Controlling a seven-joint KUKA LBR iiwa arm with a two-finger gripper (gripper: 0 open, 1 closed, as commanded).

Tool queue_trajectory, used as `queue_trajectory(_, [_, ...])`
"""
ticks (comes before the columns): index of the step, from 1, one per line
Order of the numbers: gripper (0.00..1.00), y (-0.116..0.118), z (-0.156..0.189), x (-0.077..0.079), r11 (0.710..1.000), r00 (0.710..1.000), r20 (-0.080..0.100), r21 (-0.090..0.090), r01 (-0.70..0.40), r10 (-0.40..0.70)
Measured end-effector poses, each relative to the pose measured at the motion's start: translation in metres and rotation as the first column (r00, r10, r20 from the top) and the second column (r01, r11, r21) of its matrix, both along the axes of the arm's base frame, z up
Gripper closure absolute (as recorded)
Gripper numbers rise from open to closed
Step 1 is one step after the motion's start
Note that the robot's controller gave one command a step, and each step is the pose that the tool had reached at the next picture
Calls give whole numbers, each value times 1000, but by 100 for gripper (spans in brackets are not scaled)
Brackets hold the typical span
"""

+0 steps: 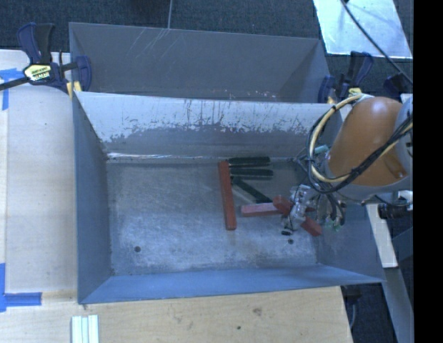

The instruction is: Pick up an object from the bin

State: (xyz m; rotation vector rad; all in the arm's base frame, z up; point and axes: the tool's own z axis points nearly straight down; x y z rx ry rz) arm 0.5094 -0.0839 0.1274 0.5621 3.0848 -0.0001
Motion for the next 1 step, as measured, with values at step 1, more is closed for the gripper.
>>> queue_trajectory(1, [100,0,5,0,1000,1000,0,0,0,0])
